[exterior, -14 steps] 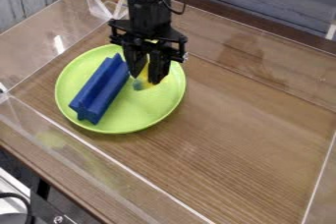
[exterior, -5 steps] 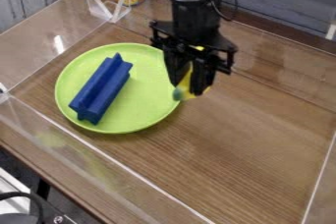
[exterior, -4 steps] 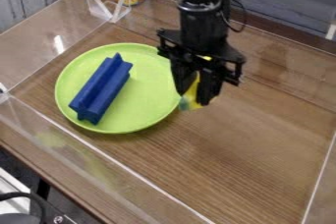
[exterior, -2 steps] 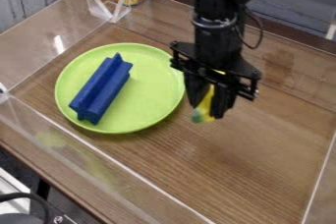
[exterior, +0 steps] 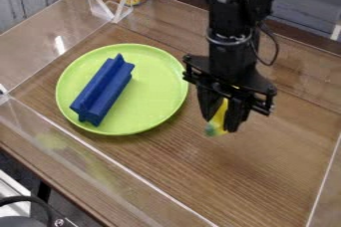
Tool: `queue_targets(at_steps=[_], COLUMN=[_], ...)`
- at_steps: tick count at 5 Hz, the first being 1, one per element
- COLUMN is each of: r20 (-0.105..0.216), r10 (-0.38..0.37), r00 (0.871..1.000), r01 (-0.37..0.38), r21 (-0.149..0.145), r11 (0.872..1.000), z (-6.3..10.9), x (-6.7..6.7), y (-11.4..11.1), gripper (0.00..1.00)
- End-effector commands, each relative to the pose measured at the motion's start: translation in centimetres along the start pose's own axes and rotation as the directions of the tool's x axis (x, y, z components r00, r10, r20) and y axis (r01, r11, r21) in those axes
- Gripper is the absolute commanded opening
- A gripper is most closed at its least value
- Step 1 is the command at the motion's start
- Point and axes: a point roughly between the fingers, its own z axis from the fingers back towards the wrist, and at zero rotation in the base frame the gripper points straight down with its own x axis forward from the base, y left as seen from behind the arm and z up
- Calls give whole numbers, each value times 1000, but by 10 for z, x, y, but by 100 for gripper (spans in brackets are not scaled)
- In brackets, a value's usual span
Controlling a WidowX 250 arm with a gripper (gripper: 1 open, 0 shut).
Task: Remove the banana from inside the green plate and put it on the table
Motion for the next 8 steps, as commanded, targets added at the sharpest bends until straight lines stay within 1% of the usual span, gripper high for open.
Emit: queue_targets(at_steps=[1, 3, 4, 8], r20=[24, 17, 16, 46], r10=[-5, 2, 6, 7], r00=[1000, 1000, 1000, 999], r01=[5, -2, -6, -6], r21=[-3, 2, -2, -14], r11=[1000, 1000, 1000, 1000], z=[-1, -13, -13, -3], x=[3, 5, 3, 5], y=[-3, -2, -1, 4], gripper=[0, 0, 100, 100])
